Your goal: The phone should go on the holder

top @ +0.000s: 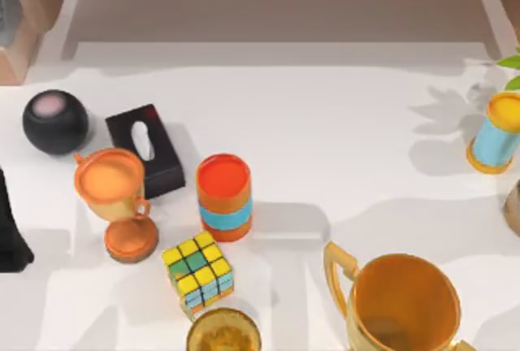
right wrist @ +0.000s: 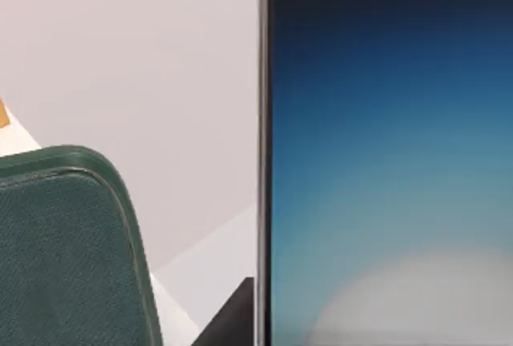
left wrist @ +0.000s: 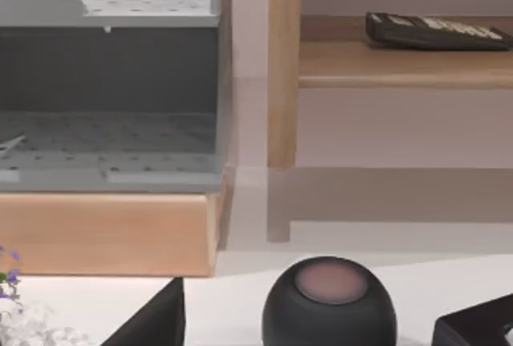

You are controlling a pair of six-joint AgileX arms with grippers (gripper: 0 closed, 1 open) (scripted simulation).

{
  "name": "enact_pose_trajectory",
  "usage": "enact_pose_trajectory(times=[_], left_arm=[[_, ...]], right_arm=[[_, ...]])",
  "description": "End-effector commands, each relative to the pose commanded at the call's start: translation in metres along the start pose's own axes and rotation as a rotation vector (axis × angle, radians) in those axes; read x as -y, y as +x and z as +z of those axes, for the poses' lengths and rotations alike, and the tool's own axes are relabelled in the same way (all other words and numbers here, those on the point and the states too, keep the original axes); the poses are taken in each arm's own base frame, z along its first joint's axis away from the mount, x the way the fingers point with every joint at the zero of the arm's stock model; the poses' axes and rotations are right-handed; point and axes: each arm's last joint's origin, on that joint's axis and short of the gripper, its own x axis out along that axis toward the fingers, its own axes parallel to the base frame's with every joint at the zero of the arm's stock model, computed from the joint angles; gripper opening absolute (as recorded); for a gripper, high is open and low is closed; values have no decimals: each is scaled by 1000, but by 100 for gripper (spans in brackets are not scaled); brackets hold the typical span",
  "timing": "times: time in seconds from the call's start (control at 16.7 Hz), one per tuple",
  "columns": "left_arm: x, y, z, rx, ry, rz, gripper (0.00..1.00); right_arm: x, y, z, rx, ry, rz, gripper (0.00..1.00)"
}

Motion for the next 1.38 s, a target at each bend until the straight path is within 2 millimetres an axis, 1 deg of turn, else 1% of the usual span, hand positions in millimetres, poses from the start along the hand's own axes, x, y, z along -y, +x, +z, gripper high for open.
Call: enact_pose_trajectory(times=[0.12, 0.3, 0.42, 0.66, 0.96, 1.38], left_arm=[[0, 0, 0, 0, 0, 0, 100], [0, 0, 0, 0, 0, 0, 100], [0, 0, 0, 0, 0, 0, 100], [0, 0, 0, 0, 0, 0, 100], [0, 0, 0, 0, 0, 0, 100], [0, 0, 0, 0, 0, 0, 100]], right_arm=[[-11, 8, 0, -1, -16, 69, 0], [-34, 27, -2, -11, -58, 207, 0], [-45, 40, -4, -9, -82, 275, 0], [-49, 60, -8, -14, -104, 327, 0], [-49, 62, -8, -15, -105, 330, 0], [-49, 62, -8, -15, -105, 330, 53]])
